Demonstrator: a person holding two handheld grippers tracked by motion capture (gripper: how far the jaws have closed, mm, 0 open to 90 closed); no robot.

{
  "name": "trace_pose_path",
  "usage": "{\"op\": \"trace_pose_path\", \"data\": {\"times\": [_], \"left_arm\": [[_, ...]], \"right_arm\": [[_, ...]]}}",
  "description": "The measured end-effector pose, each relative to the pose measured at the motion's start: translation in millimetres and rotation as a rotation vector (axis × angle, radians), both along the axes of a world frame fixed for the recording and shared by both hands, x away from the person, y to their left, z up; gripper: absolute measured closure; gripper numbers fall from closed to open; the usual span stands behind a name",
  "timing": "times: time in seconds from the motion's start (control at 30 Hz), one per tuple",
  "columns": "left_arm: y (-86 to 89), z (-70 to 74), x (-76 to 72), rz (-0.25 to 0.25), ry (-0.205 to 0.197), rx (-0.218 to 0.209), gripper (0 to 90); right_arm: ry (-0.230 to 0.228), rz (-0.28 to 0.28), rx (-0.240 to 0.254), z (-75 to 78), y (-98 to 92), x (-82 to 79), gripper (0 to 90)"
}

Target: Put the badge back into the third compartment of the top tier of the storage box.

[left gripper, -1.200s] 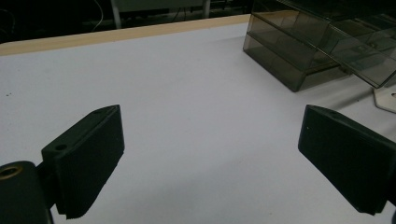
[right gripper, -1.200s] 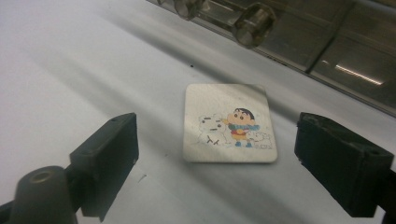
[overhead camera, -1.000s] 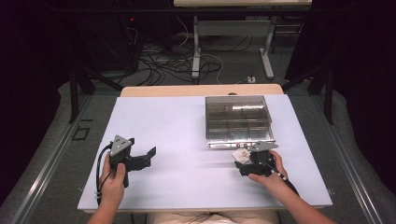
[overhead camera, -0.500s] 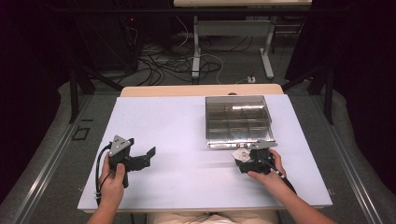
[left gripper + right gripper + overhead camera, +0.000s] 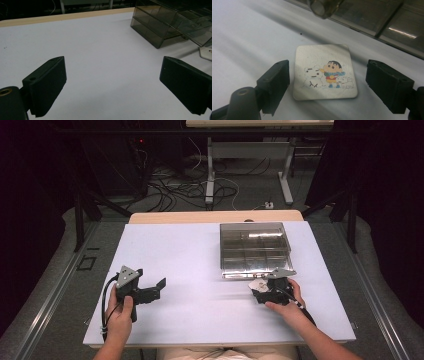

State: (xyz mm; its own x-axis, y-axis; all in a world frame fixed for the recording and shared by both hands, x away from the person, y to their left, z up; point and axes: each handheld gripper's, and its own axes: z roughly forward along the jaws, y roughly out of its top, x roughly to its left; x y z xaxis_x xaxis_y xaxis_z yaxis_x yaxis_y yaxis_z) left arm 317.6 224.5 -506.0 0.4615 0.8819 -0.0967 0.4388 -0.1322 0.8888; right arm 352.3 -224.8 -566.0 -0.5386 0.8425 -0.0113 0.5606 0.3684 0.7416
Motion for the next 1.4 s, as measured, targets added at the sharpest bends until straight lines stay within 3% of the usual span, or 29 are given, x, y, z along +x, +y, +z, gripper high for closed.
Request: {"op": "trace_pose_path", "data": {"times": [0.53,0.73,1.07,1.4], "left_arm": [[3.7,0.2,-3.1,0.003,0.002,0.014,7.1],[3.6,0.2,-3.5,0.004,0.005,0.008,7.1],[2.5,-0.1,-2.9,0.001,0.007,0.003,7.1],[2.1,-0.2,-2.7,0.001,0.007,0.003,7.1]], "right_arm": [[0.009,0.038,0.022,-2.6,4.9,4.6,23.2],[0.012,0.039,0.026,-2.7,4.6,4.8,23.8],[0.001,0.028,0.028,-1.9,0.9,5.0,32.5],[0.001,0.031,0.028,-1.8,0.8,4.6,33.0]]}}
